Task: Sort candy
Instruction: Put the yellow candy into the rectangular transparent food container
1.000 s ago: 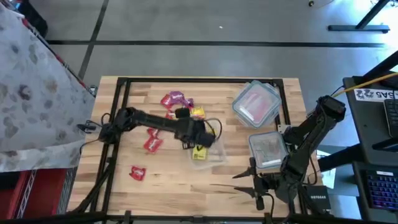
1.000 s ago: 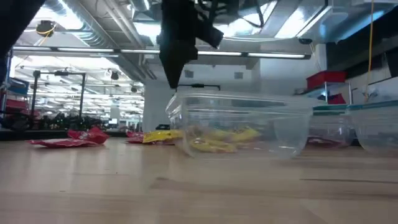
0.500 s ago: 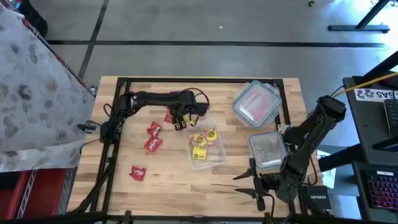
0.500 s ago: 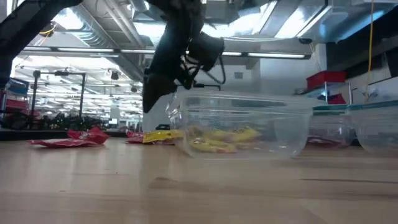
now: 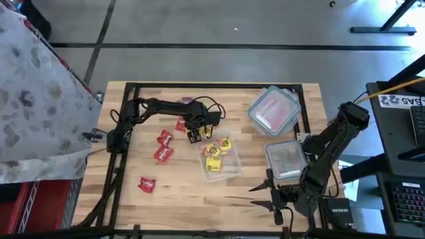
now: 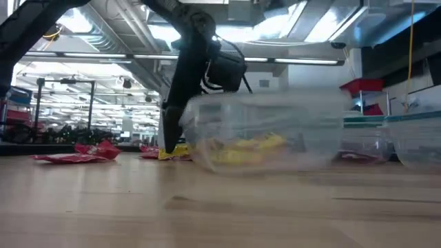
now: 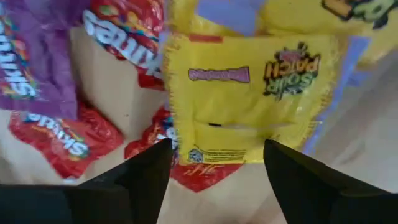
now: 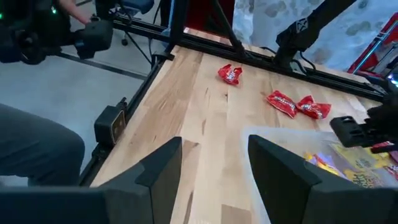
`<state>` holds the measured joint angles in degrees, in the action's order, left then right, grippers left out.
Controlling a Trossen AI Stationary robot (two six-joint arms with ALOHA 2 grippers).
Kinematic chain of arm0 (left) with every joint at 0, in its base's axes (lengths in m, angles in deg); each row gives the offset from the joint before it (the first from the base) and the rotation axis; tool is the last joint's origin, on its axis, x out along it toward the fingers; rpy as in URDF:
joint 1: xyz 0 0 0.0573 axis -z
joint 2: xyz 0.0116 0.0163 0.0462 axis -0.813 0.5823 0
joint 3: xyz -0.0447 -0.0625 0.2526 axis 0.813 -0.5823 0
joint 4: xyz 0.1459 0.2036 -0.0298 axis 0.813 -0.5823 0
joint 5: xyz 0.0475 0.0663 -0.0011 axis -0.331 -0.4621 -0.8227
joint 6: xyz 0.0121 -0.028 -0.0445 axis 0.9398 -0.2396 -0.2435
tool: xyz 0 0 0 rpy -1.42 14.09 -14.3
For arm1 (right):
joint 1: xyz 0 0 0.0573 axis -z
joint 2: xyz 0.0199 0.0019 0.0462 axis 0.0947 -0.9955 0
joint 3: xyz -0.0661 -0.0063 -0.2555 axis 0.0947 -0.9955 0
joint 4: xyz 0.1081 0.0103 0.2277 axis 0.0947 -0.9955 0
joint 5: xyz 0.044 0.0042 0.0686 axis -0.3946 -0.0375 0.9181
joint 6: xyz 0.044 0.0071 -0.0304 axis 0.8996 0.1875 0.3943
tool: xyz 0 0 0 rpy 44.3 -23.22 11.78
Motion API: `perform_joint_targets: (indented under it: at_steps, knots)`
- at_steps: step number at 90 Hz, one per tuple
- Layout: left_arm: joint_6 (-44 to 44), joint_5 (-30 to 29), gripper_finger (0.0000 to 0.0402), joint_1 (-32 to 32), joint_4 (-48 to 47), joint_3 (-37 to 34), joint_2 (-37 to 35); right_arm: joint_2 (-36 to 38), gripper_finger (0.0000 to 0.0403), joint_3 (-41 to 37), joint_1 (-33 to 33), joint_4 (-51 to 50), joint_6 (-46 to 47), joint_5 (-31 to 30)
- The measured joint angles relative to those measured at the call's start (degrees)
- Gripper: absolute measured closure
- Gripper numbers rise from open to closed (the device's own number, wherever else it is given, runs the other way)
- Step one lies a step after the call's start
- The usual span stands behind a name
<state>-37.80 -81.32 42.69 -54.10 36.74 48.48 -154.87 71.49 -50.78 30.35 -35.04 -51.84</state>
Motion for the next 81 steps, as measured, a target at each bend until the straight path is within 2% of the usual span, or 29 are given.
perform_joint_targets:
  at_steps: [10,32,45,81]
  knots:
    - [-0.7,-0.6,0.0197,0.5,1.4,-1.8,0.3,0.0,0.0231,0.0,0.0,0.0,0.0,-0.1]
    - [-1.3,-0.9,0.0326,2.5,2.8,-2.3,0.3,0.0,0.0231,0.0,0.0,0.0,-0.7,-1.0]
    - [-1.7,-0.8,0.0386,4.0,1.4,-1.6,0.4,0.0,0.0231,0.0,0.0,0.0,-0.7,-1.0]
    - [-8.4,-5.7,0.0393,5.8,-13.7,7.4,0.5,0.0,0.0231,0.0,0.1,0.0,-0.7,-1.1]
